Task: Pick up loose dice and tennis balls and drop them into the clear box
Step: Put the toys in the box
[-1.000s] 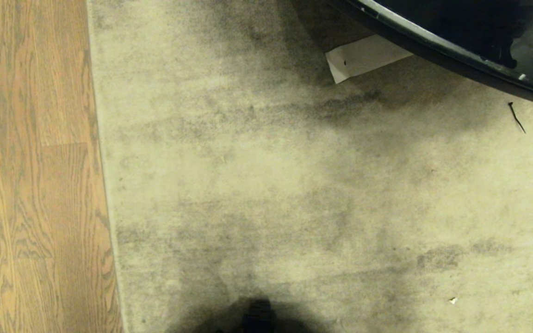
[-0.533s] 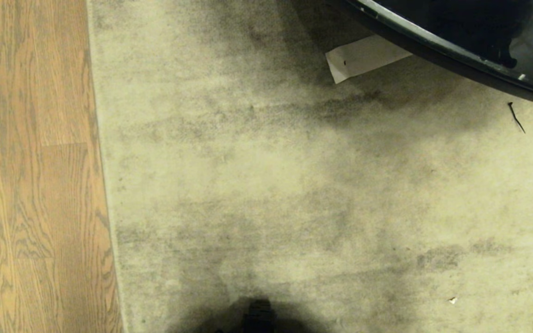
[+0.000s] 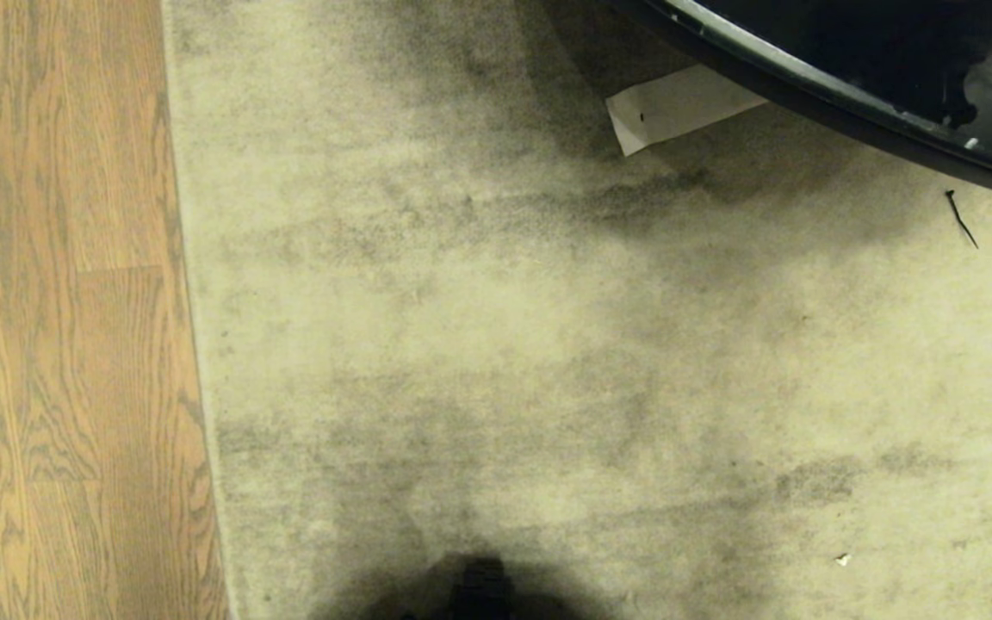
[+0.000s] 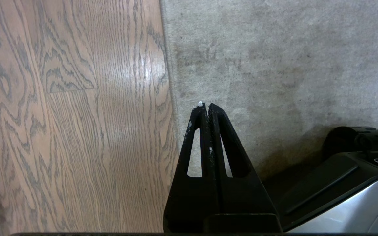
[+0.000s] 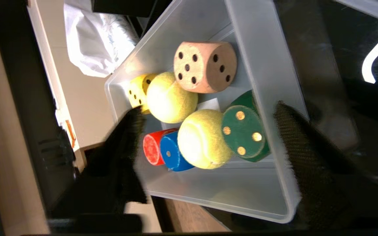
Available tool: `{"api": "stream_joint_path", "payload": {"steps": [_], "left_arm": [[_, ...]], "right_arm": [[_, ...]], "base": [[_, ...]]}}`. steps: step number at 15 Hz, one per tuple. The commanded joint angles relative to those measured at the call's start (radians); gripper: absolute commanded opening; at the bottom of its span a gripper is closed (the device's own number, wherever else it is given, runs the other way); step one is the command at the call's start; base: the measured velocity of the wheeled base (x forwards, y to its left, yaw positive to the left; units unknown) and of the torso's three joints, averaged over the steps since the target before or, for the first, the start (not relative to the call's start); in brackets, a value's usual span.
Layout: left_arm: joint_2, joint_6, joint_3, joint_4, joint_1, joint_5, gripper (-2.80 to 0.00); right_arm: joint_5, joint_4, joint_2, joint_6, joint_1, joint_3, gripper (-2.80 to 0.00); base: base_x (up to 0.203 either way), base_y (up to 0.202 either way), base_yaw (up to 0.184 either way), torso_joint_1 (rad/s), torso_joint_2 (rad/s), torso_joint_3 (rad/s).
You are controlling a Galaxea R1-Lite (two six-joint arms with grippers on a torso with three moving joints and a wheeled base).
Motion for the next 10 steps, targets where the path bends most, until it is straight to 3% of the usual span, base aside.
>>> {"api": "stream_joint_path", "payload": {"steps": [1, 3, 6, 10], "left_arm": [[0.0, 0.0, 0.003, -0.001, 0.0, 0.0, -2.8], [0.0, 0.0, 0.003, -0.001, 0.0, 0.0, -2.8], [0.0, 0.0, 0.003, 0.0, 0.0, 0.0, -2.8], [0.0, 0.0, 0.003, -0.001, 0.0, 0.0, -2.8]], "right_arm": [[0.007, -0.005, 0.001, 0.005, -0.002, -0.002, -2.8], [0.012, -0.008, -0.008, -0.002, -0.002, -0.006, -2.8], [0.011, -0.008, -0.037, -0.079, -0.017, -0.005, -2.8], [0.005, -0.005, -0.057, -0.246, -0.181, 0.005, -2.8]], "base": [[0.0, 0.0, 0.0, 0.0, 0.0, 0.0], [0.0, 0.0, 0.0, 0.0, 0.0, 0.0], [0.0, 0.0, 0.0, 0.0, 0.0, 0.0], [0.0, 0.0, 0.0, 0.0, 0.0, 0.0]]}}
